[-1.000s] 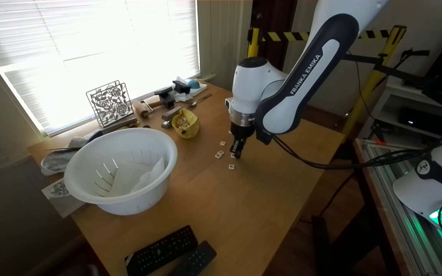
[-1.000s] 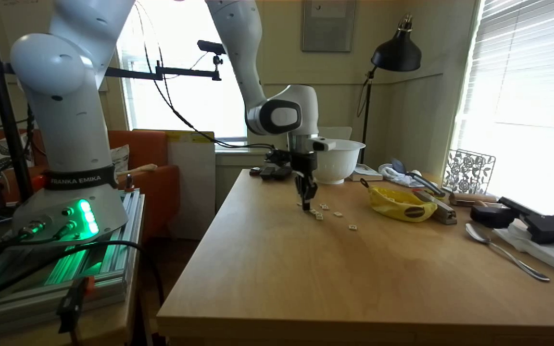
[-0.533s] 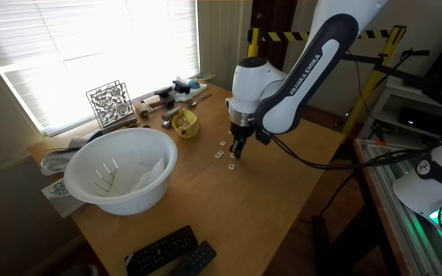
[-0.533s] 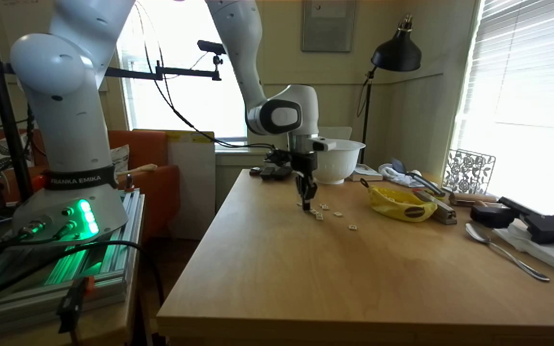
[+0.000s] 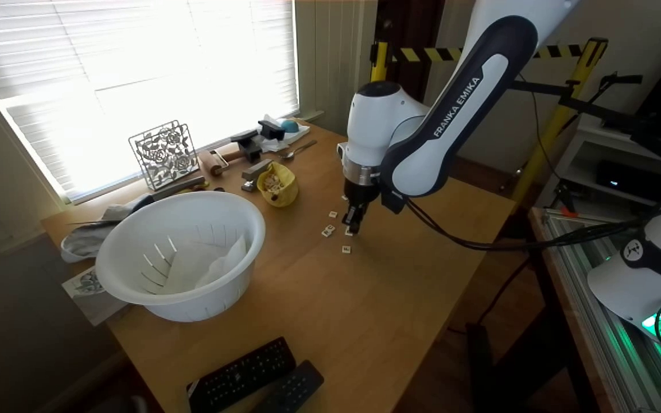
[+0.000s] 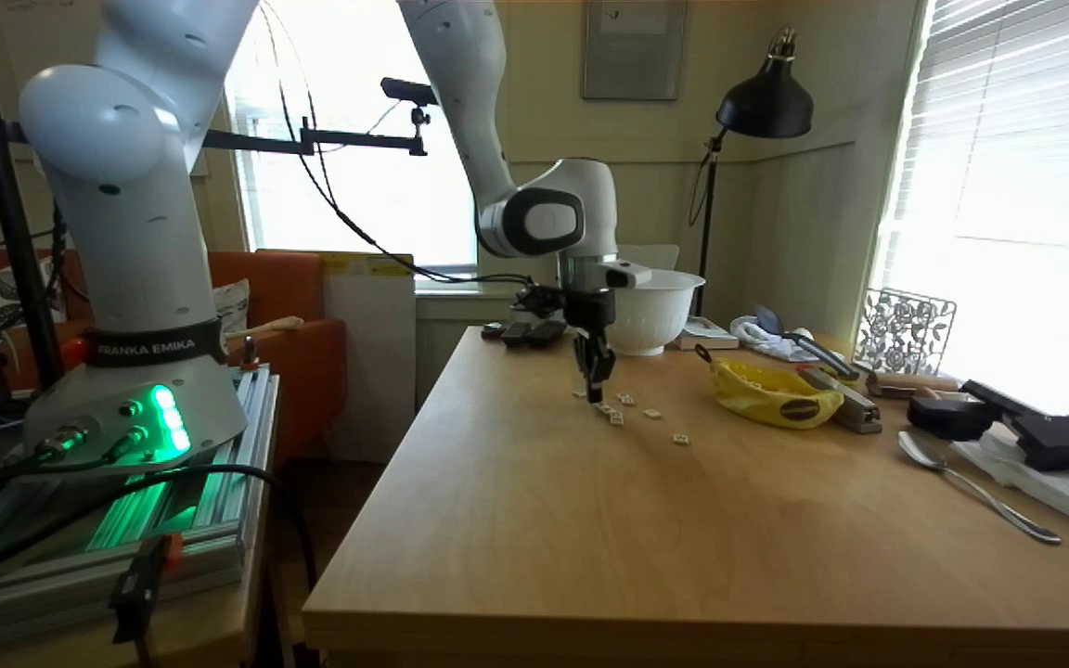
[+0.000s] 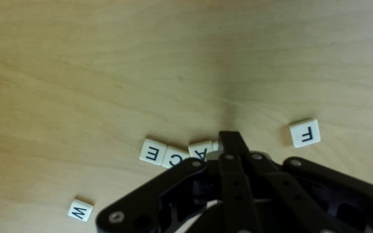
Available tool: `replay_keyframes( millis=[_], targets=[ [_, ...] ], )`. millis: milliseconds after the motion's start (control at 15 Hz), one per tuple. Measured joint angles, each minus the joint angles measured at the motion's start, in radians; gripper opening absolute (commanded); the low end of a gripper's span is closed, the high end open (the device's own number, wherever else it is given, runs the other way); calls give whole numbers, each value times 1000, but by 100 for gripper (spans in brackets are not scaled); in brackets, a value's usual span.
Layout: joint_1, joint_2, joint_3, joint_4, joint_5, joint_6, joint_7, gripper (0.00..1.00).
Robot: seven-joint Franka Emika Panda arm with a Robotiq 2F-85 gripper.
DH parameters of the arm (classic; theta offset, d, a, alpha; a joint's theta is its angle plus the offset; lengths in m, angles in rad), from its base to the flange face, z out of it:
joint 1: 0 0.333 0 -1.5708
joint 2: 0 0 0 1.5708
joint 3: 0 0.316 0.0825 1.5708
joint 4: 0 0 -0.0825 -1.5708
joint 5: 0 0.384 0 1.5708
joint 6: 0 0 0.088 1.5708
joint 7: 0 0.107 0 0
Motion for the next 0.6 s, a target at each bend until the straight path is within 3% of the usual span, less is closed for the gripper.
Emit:
replay_keyframes(
  millis=[600],
  targets=[
    [-33,-53,4,0,1,-9,-9,0]
  ],
)
